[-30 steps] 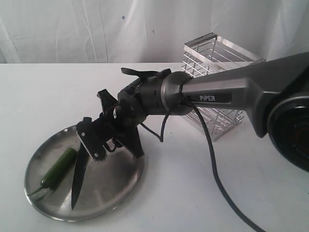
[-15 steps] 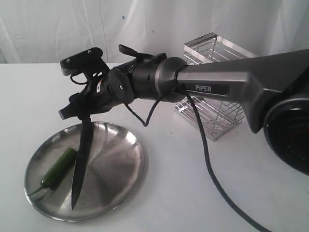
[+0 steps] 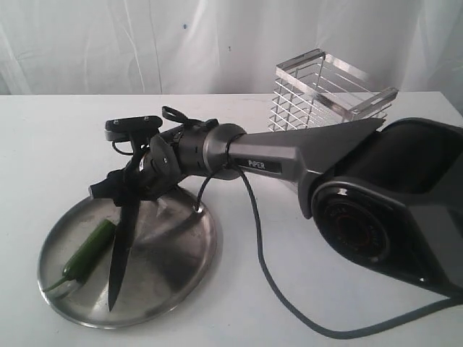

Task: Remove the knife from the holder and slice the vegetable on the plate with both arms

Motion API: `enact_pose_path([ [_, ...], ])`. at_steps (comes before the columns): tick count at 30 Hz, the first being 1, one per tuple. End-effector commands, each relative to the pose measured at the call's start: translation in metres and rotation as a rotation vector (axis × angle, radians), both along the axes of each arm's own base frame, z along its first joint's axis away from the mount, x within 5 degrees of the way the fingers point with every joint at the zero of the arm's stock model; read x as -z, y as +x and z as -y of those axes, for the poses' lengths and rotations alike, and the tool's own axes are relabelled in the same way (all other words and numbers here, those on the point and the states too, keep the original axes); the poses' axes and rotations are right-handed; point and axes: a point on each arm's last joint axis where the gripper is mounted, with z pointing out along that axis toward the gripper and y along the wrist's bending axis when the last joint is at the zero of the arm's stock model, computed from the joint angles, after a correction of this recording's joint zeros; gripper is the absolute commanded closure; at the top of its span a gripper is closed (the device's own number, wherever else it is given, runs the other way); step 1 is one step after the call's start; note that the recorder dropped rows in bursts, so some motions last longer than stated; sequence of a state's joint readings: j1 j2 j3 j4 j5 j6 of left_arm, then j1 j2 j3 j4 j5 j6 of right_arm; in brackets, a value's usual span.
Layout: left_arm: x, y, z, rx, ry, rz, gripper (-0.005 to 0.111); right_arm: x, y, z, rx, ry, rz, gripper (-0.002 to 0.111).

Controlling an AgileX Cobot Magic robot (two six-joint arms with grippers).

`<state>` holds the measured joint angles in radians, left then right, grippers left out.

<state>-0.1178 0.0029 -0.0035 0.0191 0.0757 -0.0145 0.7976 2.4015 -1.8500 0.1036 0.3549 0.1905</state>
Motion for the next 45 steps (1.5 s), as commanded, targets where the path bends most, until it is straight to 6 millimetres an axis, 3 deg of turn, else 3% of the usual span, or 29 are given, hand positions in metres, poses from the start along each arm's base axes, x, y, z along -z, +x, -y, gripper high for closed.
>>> enact_pose_path([
  [1, 0.001, 0.0, 0.0, 0.005, -0.008, -0.001, 0.107, 0.009, 0.002, -0.001, 0.004, 0.004, 0.006, 0.057],
  [7, 0.001, 0.0, 0.0, 0.005, -0.008, -0.001, 0.107, -0.003, 0.003, -0.002, -0.001, 0.022, 0.034, 0.088],
  [12, 0.001, 0.0, 0.0, 0.005, -0.008, -0.001, 0.107, -0.047, 0.004, -0.003, 0.003, 0.118, 0.135, 0.108],
  [18, 0.001, 0.0, 0.0, 0.005, -0.008, -0.001, 0.107, -0.107, 0.0, 0.003, -0.012, 0.19, 0.266, 0.108],
  [24, 0.001, 0.0, 0.0, 0.005, -0.008, -0.001, 0.107, -0.144, -0.005, 0.009, -0.028, 0.23, 0.348, 0.108],
  [27, 0.001, 0.0, 0.0, 0.005, -0.008, -0.001, 0.107, -0.16, -0.005, 0.01, -0.109, 0.207, 0.533, 0.108],
  [30, 0.001, 0.0, 0.0, 0.005, -0.008, -0.001, 0.107, -0.166, -0.011, 0.009, -0.175, 0.185, 0.708, 0.108],
  [36, 0.001, 0.0, 0.0, 0.005, -0.008, -0.001, 0.107, -0.169, -0.049, 0.011, -0.179, 0.346, 1.016, 0.108],
  [45, 0.001, 0.0, 0.0, 0.005, -0.008, -0.001, 0.107, -0.123, -0.079, 0.049, -0.077, 0.488, 1.16, 0.108],
])
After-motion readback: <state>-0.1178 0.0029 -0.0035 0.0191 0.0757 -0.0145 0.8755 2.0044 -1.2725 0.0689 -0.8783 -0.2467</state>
